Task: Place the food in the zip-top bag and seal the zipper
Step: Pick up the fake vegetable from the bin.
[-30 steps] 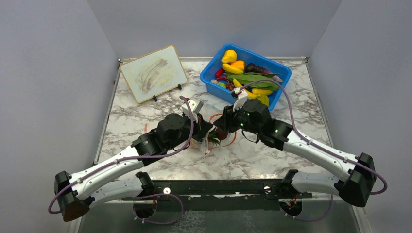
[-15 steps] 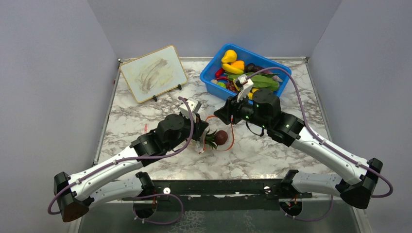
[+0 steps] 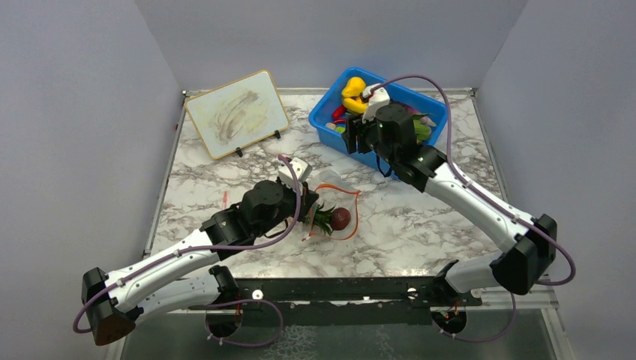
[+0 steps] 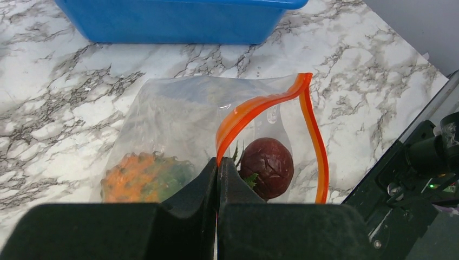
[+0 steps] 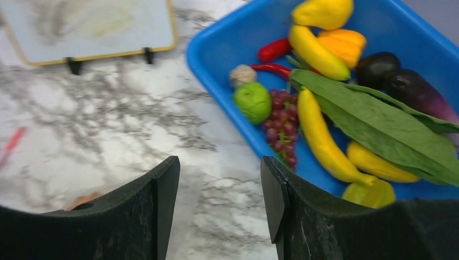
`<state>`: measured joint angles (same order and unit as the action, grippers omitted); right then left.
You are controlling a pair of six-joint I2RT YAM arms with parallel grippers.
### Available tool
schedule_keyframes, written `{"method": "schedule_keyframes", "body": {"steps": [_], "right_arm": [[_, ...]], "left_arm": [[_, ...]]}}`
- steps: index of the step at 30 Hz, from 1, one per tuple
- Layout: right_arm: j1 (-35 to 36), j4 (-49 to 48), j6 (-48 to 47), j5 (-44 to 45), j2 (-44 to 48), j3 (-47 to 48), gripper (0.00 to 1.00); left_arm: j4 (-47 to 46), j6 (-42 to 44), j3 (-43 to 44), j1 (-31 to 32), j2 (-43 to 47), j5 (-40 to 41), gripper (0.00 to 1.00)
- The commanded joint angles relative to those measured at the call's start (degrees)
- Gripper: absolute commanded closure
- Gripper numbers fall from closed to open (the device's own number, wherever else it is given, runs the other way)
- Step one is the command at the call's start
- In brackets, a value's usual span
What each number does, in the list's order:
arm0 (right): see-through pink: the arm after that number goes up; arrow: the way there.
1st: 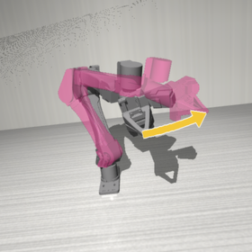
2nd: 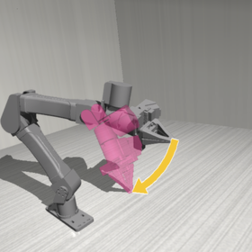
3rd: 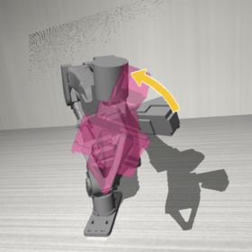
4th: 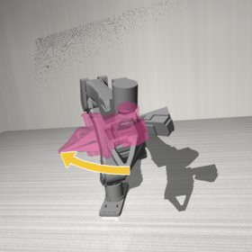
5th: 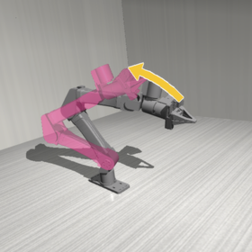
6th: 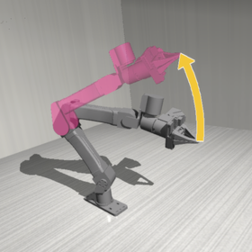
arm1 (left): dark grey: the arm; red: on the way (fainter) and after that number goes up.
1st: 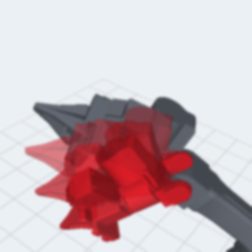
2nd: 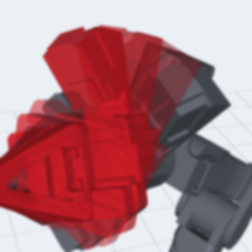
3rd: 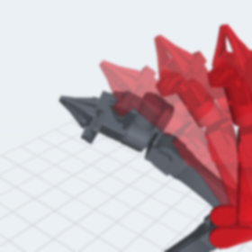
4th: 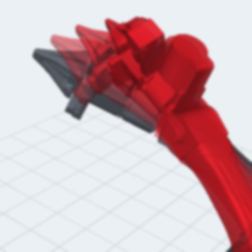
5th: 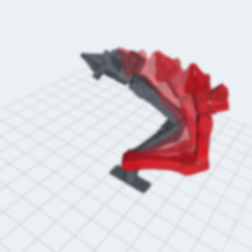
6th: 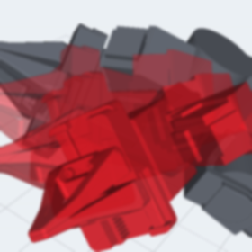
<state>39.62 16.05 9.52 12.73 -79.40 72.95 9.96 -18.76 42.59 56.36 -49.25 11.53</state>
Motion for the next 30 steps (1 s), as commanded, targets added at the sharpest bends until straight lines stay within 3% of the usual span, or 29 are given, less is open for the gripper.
{"method": "schedule_keyframes", "body": {"steps": [1, 16, 30], "right_arm": [[-4.56, -4.27, -7.47, 8.20, -7.48, 3.22, 0.43], [-16.68, -2.91, -19.85, 28.02, -40.60, 30.47, 0.38], [-19.87, -2.78, -24.97, 27.50, -50.86, 38.68, 0.34]], "left_arm": [[0.18, 4.75, -0.05, 0.07, -0.29, -2.94, 1.00], [0.43, 5.22, -1.06, 0.07, 2.32, -5.25, 1.00], [-0.19, 5.03, -1.99, 0.07, 2.48, -4.65, 1.00]]}}
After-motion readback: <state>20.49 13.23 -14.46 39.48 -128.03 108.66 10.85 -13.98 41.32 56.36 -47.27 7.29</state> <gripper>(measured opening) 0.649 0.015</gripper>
